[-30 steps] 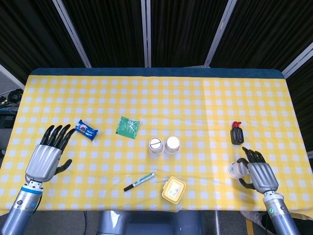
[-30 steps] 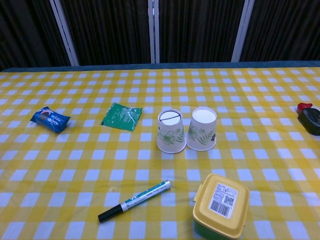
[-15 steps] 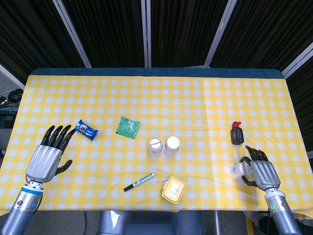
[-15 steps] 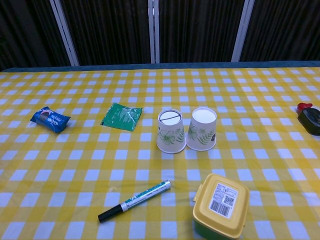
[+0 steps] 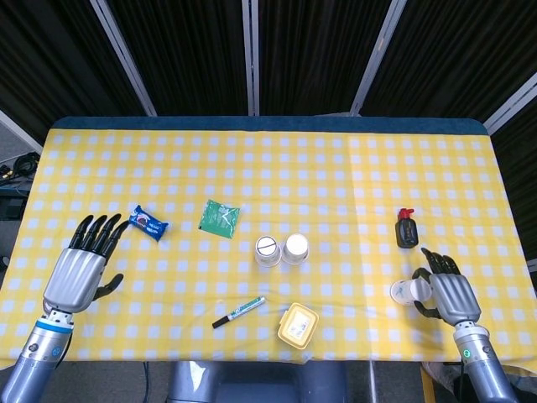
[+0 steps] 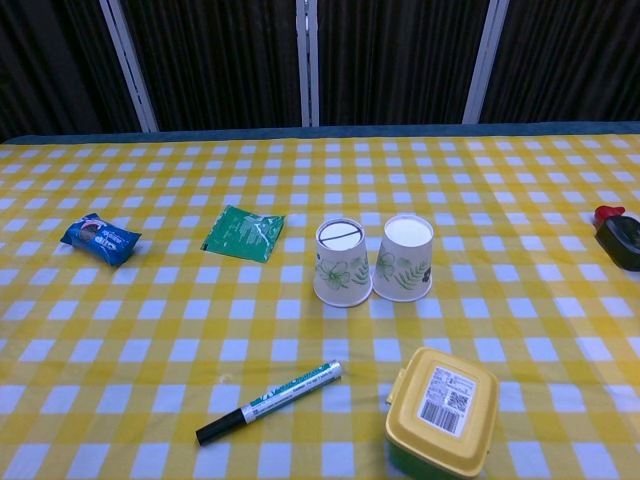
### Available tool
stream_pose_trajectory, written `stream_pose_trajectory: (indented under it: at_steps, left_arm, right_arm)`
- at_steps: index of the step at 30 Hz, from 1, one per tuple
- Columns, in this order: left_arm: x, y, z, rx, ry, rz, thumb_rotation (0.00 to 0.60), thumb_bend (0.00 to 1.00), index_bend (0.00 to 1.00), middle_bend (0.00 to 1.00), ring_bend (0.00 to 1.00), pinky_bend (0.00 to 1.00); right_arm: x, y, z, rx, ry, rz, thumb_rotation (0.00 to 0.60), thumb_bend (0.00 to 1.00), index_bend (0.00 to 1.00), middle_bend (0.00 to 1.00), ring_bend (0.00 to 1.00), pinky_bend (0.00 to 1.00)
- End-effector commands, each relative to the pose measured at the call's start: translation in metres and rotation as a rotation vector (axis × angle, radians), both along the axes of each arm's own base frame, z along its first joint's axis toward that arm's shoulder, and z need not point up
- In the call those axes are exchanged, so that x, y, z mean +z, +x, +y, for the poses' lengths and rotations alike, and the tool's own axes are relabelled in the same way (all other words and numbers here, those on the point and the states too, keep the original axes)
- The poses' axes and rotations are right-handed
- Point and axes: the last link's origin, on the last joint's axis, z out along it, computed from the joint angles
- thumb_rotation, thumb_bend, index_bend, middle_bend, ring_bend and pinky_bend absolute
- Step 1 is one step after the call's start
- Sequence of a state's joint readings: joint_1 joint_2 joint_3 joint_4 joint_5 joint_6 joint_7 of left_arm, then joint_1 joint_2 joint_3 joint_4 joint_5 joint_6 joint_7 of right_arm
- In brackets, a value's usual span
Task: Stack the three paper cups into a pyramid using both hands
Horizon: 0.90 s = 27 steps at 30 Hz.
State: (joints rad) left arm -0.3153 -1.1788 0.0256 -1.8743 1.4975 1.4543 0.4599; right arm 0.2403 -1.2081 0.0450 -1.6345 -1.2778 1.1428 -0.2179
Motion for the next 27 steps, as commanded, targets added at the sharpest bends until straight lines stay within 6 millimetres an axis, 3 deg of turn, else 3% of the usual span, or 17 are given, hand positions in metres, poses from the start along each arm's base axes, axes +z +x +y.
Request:
stream_pose_trajectory:
  at_steps: [1,6,10,12,14,20,27]
  left_arm:
    - [0.001,-0.001,0.000,0.000,0.001,-0.002,0.600,0.25,0.00,0.00,0.00,0.00]
    - [0.003,-0.003,0.003,0.010,-0.001,-0.009,0.600,0.25,0.00,0.00,0.00,0.00]
    - [0.004,-0.006,0.007,0.025,-0.011,-0.012,0.600,0.25,0.00,0.00,0.00,0.00]
    - [0.004,-0.008,0.010,0.035,-0.014,-0.016,0.600,0.25,0.00,0.00,0.00,0.00]
    - [0.005,-0.009,0.011,0.038,-0.016,-0.018,0.600,0.25,0.00,0.00,0.00,0.00]
    - [0.009,-0.013,0.014,0.052,-0.016,-0.031,0.600,0.25,0.00,0.00,0.00,0.00]
    - [0.016,-0.019,0.019,0.072,-0.023,-0.067,0.600,0.25,0.00,0.00,0.00,0.00]
  right_arm:
    - [0.005,0.016,-0.008,0.046,-0.013,-0.004,0.600,0.23,0.46,0.01,0.00,0.00]
    - [0.013,0.050,-0.023,0.102,-0.027,-0.041,0.600,0.23,0.45,0.01,0.00,0.00]
    - [0.018,0.086,-0.038,0.170,-0.027,-0.059,0.600,0.23,0.45,0.01,0.00,0.00]
    - [0.017,0.116,-0.047,0.243,-0.023,-0.075,0.600,0.22,0.45,0.01,0.00,0.00]
    - [0.015,0.129,-0.051,0.263,-0.019,-0.078,0.600,0.23,0.45,0.01,0.00,0.00]
    - [0.005,0.169,-0.062,0.336,0.001,-0.084,0.600,0.23,0.45,0.01,0.00,0.00]
    - [-0.023,0.225,-0.078,0.410,0.044,-0.092,0.600,0.23,0.45,0.01,0.00,0.00]
